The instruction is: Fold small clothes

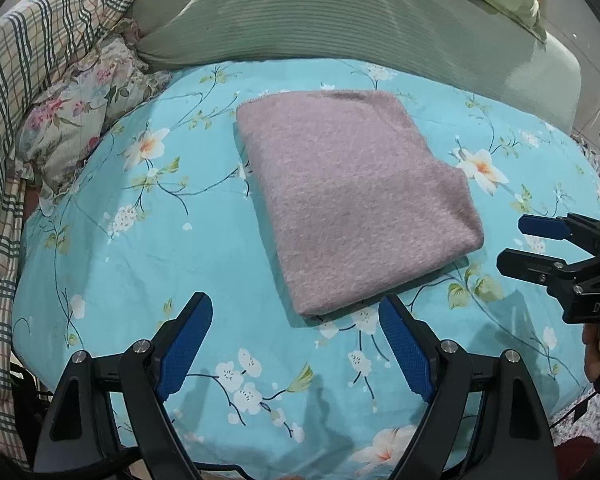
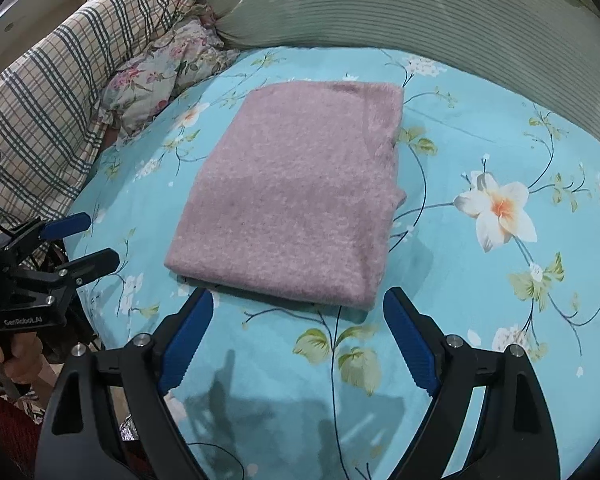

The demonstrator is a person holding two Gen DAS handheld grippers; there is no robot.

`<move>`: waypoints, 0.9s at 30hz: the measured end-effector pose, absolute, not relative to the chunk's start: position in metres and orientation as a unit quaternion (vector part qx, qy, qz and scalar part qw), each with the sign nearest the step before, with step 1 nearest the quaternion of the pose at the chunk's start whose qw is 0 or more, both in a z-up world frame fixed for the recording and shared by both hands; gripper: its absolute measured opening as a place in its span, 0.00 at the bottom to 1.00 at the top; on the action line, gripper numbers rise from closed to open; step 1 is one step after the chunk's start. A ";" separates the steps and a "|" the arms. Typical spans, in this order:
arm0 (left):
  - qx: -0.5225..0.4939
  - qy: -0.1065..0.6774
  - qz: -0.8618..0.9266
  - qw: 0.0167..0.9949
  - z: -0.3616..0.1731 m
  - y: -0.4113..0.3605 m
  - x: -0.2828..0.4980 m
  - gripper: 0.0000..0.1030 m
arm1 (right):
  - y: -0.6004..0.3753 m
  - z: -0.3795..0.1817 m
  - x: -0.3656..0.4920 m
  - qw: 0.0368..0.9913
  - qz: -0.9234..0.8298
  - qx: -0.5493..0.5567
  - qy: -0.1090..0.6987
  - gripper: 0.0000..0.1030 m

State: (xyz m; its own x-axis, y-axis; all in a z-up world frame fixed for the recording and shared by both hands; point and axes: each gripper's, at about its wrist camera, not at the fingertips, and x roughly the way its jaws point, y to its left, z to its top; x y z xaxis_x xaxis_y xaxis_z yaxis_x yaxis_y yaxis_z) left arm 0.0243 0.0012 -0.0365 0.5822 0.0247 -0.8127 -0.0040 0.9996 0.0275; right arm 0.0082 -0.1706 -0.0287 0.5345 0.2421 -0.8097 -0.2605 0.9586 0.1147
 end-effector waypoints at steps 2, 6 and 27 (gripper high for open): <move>0.010 0.451 0.008 0.892 -0.034 0.000 0.025 0.83 | -0.171 -0.027 0.009 0.878 0.144 -0.009 0.456 0.86; 0.012 0.447 0.006 0.894 -0.031 -0.004 0.026 0.83 | -0.174 -0.026 0.012 0.881 0.142 -0.007 0.451 0.88; 0.015 0.449 0.003 0.893 -0.031 -0.016 0.030 0.83 | -0.173 -0.034 0.014 0.879 0.135 -0.002 0.457 0.90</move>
